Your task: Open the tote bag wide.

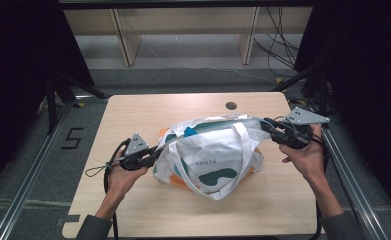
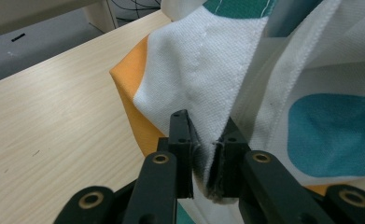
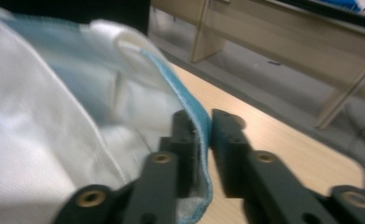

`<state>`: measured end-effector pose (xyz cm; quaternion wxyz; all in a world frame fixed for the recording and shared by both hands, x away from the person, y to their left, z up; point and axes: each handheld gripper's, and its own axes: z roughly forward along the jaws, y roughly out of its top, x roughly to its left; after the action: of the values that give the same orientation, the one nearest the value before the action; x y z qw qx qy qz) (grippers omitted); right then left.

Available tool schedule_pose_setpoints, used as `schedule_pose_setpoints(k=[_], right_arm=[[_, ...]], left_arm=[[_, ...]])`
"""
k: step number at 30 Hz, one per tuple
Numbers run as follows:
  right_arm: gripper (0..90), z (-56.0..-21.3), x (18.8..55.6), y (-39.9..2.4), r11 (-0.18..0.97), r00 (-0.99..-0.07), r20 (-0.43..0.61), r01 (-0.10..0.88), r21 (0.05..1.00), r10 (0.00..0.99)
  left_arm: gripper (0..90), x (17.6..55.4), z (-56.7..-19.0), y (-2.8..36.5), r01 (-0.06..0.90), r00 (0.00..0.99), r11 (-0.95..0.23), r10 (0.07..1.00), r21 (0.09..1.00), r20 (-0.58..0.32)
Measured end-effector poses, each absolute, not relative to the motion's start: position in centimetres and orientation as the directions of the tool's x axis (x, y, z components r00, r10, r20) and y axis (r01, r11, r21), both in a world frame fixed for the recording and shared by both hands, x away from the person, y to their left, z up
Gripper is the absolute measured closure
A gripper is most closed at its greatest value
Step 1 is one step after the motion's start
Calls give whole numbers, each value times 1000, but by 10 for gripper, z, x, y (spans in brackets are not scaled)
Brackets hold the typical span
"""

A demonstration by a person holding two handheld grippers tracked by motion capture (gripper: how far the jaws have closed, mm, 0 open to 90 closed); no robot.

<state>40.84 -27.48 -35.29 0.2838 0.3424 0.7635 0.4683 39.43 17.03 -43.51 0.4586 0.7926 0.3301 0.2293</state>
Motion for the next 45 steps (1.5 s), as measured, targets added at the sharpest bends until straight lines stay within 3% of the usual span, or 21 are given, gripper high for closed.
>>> schedule_pose_setpoints(k=[4, 9, 12, 18, 20, 22, 24, 26, 31, 32, 33, 34, 37, 38, 39, 40, 45], right_arm=[[601, -326, 401, -276, 269, -579, -81, 246, 931, 811], [587, -290, 373, -265, 238, -625, -73, 185, 953, 777], [555, -290, 364, -252, 220, -692, -26, 194, 956, 722], [525, -298, 350, -230, 232, -736, -1, 212, 949, 677], [557, -303, 350, -223, 269, -749, -5, 231, 935, 662], [651, -311, 352, -218, 304, -748, -7, 261, 916, 664], [804, -315, 354, -217, 324, -772, -23, 239, 915, 635], [859, -316, 348, -216, 346, -776, -65, 204, 916, 628], [870, -325, 313, -196, 490, -795, -245, 74, 869, 555], [871, -330, 308, -194, 504, -788, -261, 72, 861, 558], [872, -337, 305, -191, 542, -786, -287, 70, 838, 547], [872, -345, 304, -190, 565, -785, -303, 72, 822, 541], [873, -369, 306, -189, 597, -798, -290, 107, 795, 529], [873, -380, 309, -190, 607, -793, -292, 119, 786, 534], [874, -387, 313, -191, 613, -790, -290, 133, 779, 540], [874, -394, 319, -191, 607, -792, -281, 138, 782, 542], [873, -392, 328, -192, 588, -788, -269, 141, 797, 554]], left_arm=[[799, 395, -435, 170, 321, 669, -365, 741, 874, 63], [799, 396, -435, 171, 310, 671, -373, 738, 875, 77], [799, 395, -434, 171, 309, 668, -374, 739, 874, 80], [798, 395, -435, 171, 322, 662, -356, 747, 877, 60], [798, 395, -435, 171, 322, 658, -357, 750, 877, 64], [796, 395, -436, 171, 318, 660, -357, 748, 878, 65], [795, 396, -437, 171, 307, 667, -374, 740, 875, 82], [795, 396, -439, 170, 316, 662, -364, 746, 876, 71], [794, 398, -447, 168, 330, 668, -408, 738, 851, 96], [794, 398, -451, 166, 345, 658, -381, 750, 858, 68], [794, 400, -452, 168, 328, 677, -437, 727, 838, 115], [794, 399, -456, 166, 348, 673, -432, 733, 832, 99], [785, 402, -466, 164, 355, 686, -474, 717, 806, 120], [785, 400, -470, 161, 384, 671, -444, 736, 809, 85], [784, 402, -471, 163, 365, 691, -491, 712, 791, 124], [784, 401, -474, 160, 384, 669, -450, 737, 806, 93], [774, 403, -475, 163, 381, 684, -459, 724, 803, 90]])
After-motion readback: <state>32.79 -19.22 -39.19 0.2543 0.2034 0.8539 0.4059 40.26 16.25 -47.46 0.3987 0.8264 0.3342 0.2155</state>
